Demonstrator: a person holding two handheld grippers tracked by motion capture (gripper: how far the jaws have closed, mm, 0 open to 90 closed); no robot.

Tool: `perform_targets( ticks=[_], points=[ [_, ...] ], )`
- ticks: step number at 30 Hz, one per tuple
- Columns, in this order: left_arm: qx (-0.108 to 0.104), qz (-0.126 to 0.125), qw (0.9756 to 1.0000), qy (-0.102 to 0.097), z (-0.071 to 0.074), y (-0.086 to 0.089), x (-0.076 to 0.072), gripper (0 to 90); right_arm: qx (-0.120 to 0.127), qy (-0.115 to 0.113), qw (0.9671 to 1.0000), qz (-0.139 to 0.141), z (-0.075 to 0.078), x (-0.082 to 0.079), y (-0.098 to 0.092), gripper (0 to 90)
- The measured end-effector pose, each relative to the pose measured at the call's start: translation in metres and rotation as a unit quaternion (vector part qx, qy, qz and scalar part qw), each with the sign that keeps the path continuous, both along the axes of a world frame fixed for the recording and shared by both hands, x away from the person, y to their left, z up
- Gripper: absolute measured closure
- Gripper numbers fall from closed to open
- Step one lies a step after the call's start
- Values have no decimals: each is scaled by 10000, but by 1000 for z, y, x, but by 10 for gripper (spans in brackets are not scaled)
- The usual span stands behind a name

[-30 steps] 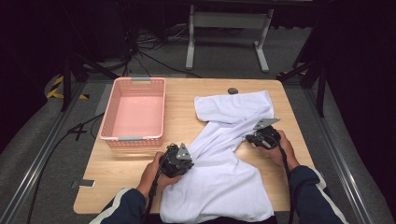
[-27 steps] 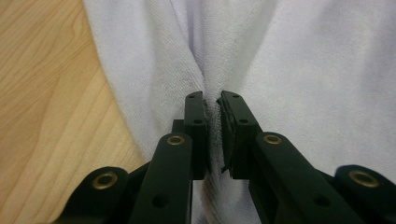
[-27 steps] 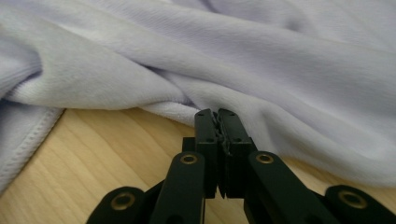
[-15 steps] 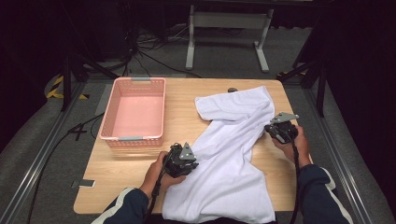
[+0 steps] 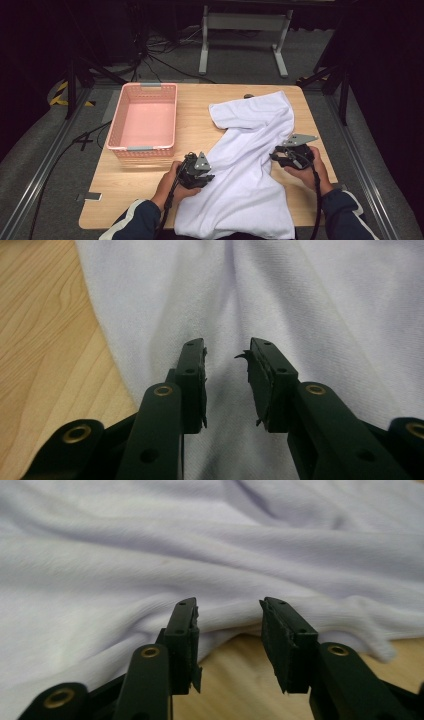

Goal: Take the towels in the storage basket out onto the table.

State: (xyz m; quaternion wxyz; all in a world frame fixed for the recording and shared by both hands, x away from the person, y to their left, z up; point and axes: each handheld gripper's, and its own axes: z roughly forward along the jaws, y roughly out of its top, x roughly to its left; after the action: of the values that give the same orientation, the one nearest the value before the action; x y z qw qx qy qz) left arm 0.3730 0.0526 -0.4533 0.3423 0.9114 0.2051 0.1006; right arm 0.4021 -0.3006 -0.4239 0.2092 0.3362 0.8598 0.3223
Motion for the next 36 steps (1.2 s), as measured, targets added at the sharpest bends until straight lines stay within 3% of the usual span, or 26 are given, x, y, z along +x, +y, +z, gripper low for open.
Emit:
perform_targets(
  ticks=[2,5,8,10,13,15,16,17,18,19,21,22,26,27,29,30,36],
  points=[
    [42,-33,10000,75,-2,-1,1,686,49,88,9999,111,-2,-5,8,567],
    [54,-44,9999,111,-4,-2,1,685,-133,167,9996,190,-7,-9,14,559],
    [28,-44,9998,195,-6,-3,3,675,-239,281,9993,55,-17,-10,14,559],
    [4,-39,9995,325,-6,-2,5,673,-144,415,9990,-113,-24,-10,11,524],
    [-22,-97,9991,402,-6,-2,5,674,-55,410,9990,-188,-28,-11,11,526],
    [-19,-199,9990,395,-6,-4,4,705,-54,420,9989,-176,-28,-11,11,551],
    [-9,-246,9989,411,-6,-5,2,734,75,586,9982,-127,-27,-12,10,676],
    [-7,-357,9985,406,-6,-8,0,737,105,664,9977,-116,-27,-12,10,735],
    [-7,-357,9985,406,-6,-8,0,733,105,664,9977,-116,-27,-12,10,735],
    [5,-442,9981,428,-6,-10,-2,730,-84,649,9978,-108,-25,-14,11,851],
    [-6,-615,9974,386,-5,-17,-9,728,-290,587,9977,-186,-23,-15,7,876],
    [48,-649,9973,335,-4,-19,-10,716,-303,605,9973,-286,-23,-15,2,877],
    [-104,-702,9969,336,-2,-20,-13,685,-288,682,9952,-643,-21,-13,-22,878],
    [-103,-695,9970,312,0,-20,-12,685,-288,682,9952,-643,-21,-13,-22,878],
    [-270,-482,9981,284,1,-17,-9,589,-373,680,9935,-832,-19,-13,-32,876],
    [-231,-381,9988,222,1,-15,-6,609,-367,681,9915,-1047,-19,-14,-44,873],
    [-193,202,9996,77,-2,-13,1,538,-282,804,9859,-1437,-17,-16,-63,840]
  ],
)
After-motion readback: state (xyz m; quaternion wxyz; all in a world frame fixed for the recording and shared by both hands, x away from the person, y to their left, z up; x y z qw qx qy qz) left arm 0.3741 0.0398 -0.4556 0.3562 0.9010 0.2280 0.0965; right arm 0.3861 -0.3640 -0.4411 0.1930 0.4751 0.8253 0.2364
